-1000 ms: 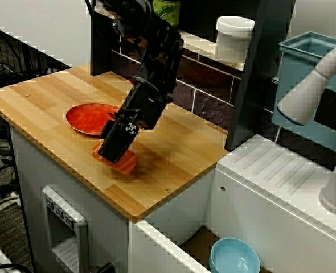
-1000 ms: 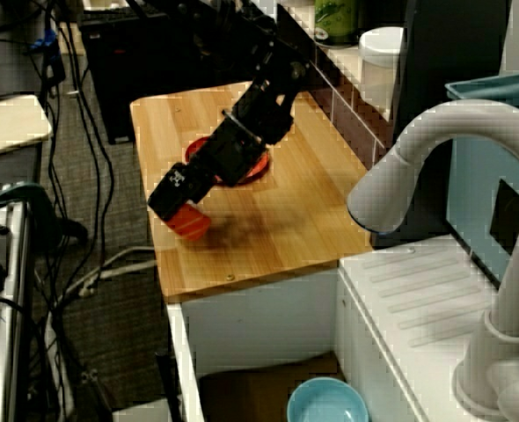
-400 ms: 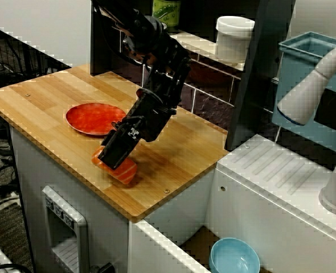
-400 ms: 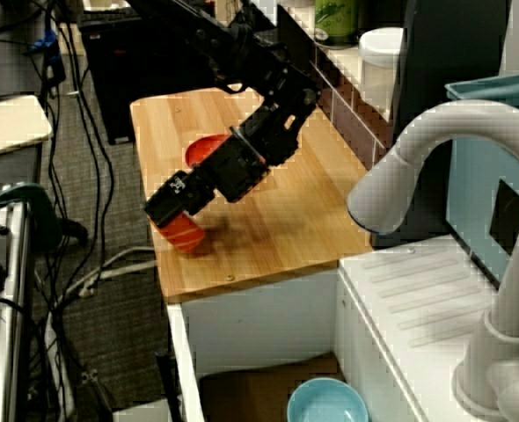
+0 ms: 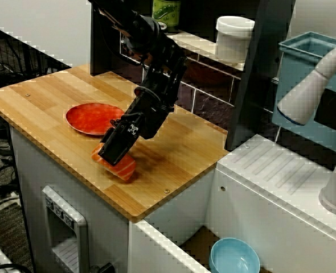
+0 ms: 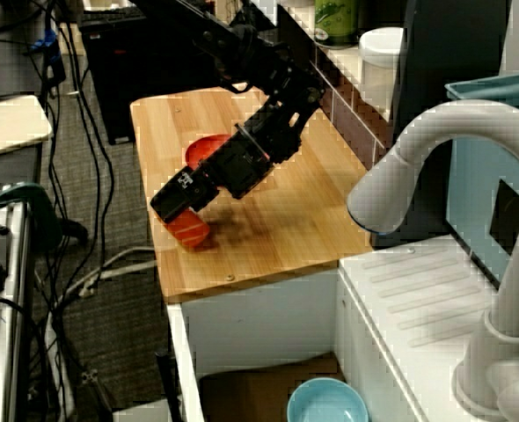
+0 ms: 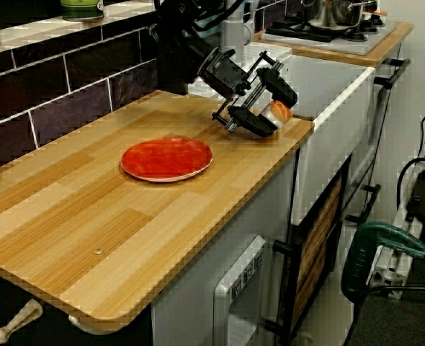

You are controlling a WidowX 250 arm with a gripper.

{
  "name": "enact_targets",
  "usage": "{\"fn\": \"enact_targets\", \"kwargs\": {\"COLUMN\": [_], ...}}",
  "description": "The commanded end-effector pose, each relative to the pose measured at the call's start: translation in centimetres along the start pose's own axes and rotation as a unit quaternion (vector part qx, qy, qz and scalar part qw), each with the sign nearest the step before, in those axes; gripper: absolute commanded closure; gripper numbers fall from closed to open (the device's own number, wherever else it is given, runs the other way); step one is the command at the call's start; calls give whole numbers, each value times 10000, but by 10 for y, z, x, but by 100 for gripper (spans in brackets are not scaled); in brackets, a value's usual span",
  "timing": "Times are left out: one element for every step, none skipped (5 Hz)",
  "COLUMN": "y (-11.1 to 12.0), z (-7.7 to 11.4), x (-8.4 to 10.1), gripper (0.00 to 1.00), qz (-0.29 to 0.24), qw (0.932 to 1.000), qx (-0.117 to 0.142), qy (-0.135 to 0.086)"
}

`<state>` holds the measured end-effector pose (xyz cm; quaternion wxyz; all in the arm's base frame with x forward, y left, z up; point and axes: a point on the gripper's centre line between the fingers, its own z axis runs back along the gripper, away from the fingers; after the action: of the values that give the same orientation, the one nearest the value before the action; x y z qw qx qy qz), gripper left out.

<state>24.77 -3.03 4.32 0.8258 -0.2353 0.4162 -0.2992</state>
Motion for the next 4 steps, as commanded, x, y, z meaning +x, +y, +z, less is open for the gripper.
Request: {"fn": "enact_targets", "kwargs": {"y": [3,8,10,10], "z": [16,25,32,28], "x": [7,13,16,16], "gripper": [100,100,100,100], "qz": [12,44,76,106], "qw": [10000,10000,9999,9999], "qx": [8,-66,-73,-65], "qy": [-56,-12,-6,16]}}
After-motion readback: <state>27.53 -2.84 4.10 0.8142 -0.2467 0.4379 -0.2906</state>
